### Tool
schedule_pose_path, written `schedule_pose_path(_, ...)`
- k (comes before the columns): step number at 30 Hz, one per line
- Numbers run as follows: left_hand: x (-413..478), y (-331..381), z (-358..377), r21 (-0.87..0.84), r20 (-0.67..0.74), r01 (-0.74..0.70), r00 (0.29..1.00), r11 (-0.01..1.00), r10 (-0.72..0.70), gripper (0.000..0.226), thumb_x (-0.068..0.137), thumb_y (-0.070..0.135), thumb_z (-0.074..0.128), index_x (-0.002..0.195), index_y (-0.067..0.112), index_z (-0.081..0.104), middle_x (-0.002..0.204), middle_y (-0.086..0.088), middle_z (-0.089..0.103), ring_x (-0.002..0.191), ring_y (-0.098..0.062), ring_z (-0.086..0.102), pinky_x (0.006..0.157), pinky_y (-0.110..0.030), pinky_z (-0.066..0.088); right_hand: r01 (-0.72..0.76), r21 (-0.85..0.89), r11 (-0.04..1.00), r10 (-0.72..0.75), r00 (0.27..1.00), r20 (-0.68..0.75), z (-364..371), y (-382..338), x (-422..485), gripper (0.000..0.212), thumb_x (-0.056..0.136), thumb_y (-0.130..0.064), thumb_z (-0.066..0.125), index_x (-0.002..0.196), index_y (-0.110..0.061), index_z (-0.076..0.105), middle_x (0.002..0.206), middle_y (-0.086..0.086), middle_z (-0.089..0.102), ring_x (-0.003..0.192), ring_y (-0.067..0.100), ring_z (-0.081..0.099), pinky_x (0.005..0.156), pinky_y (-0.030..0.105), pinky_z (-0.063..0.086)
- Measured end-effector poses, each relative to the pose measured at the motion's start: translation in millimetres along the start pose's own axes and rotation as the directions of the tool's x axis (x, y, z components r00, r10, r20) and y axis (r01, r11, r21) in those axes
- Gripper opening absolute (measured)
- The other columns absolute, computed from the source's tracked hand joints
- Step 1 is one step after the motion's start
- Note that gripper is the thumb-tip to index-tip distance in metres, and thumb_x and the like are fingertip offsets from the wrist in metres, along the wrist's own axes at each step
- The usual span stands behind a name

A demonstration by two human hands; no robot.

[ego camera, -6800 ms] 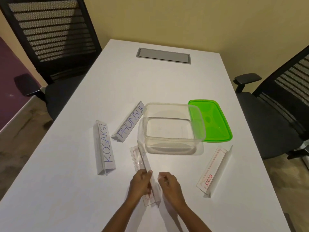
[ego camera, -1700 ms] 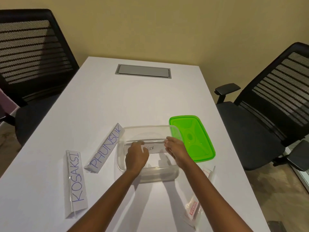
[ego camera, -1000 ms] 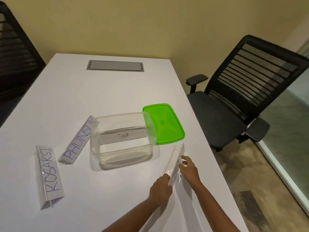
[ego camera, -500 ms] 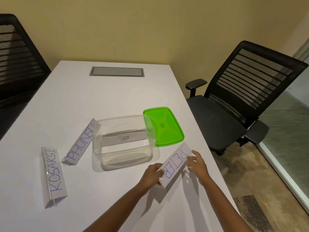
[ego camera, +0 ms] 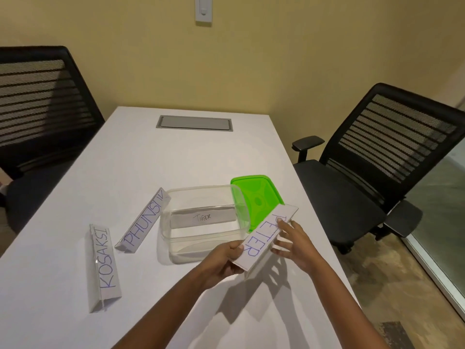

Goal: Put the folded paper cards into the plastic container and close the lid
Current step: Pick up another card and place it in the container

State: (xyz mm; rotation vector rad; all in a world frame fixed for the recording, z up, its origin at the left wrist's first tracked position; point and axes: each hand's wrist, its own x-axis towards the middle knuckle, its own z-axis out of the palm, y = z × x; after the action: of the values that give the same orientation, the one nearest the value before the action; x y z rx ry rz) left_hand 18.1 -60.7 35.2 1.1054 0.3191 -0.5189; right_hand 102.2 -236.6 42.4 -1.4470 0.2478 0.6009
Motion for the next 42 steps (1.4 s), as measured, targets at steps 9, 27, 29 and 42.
schedule_pose_path(9,-18.4,22.0,-33.3,-0.379,0.011,0.063,0.998,0.923,-0.063,0.032,0.097,0.001,0.025,0.087,0.006,0.055,0.041,0.003,0.052,0.023,-0.001,0.037,0.027,-0.007,0.029,0.160,0.039,0.986,-0.159,0.986,-0.046,38.1,-25.7,8.7,0.074,0.091,-0.017,0.058,0.148,-0.026,0.013,0.131,0.006,0.049,0.109,0.028,0.057,0.084,0.043,0.050)
schedule_pose_path(27,-19.0,71.7,-116.9,0.010,-0.627,-0.198,0.762,0.980,0.160,0.023,0.094,0.005,0.045,0.074,0.015,0.052,0.075,-0.004,0.049,0.064,-0.014,0.046,0.060,-0.023,0.038,0.114,-0.207,0.972,-0.136,0.986,-0.095,79.3,-39.0,39.2,0.012,0.089,0.001,0.057,0.089,-0.010,0.052,0.074,0.010,0.053,0.034,0.004,0.058,0.038,0.013,0.053)
schedule_pose_path(29,-12.1,76.8,-123.9,0.225,-0.666,-0.079,0.716,0.971,0.212,0.032,0.092,0.002,0.046,0.063,0.016,0.043,0.067,-0.002,0.039,0.058,-0.013,0.037,0.055,-0.023,0.030,0.138,-0.311,0.940,-0.184,0.975,-0.126,88.9,-36.6,45.0,0.014,0.088,0.002,0.057,0.101,-0.004,0.056,0.081,0.013,0.051,0.046,0.013,0.057,0.048,0.020,0.055)
schedule_pose_path(42,20.8,81.1,-124.5,0.526,-0.654,0.281,0.737,0.803,0.171,0.040,0.092,0.005,0.040,0.130,-0.010,0.041,0.136,-0.024,0.048,0.099,-0.024,0.046,0.074,-0.026,0.035,-0.025,-0.823,0.567,-0.122,0.986,-0.114,118.0,-34.3,71.4,0.016,0.087,-0.012,0.055,0.097,0.000,0.060,0.095,0.019,0.065,0.096,0.034,0.062,0.083,0.040,0.050)
